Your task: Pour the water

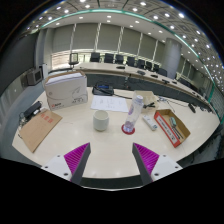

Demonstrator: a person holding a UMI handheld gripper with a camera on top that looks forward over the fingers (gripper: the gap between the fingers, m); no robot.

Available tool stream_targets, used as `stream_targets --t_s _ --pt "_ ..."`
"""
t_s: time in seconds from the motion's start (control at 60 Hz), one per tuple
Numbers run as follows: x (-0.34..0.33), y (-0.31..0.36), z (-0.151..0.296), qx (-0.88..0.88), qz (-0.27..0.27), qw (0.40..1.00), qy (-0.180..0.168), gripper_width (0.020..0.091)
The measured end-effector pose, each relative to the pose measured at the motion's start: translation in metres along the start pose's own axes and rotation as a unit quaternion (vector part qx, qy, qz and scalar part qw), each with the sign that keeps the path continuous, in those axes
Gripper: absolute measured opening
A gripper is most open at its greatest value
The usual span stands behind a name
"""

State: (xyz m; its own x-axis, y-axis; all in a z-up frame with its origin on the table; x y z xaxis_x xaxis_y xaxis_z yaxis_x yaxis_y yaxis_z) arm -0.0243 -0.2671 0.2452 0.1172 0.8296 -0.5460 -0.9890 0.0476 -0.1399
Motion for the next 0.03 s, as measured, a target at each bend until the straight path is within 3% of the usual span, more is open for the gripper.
stream_targets --t_s 0.033 --pt "-0.0027 0.0039 0.0024 0.002 0.005 1.0 -0.003 0.0858"
Point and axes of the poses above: the point between the fingertips, and its own axes, seen from behind it with the camera up: y to the left, z up, x forward, the way the camera looks, the point moved 5 cm from there along -x, backward, against the way the camera looks, and after that the axes turned 7 degrees about -y, right-handed, at the moved point
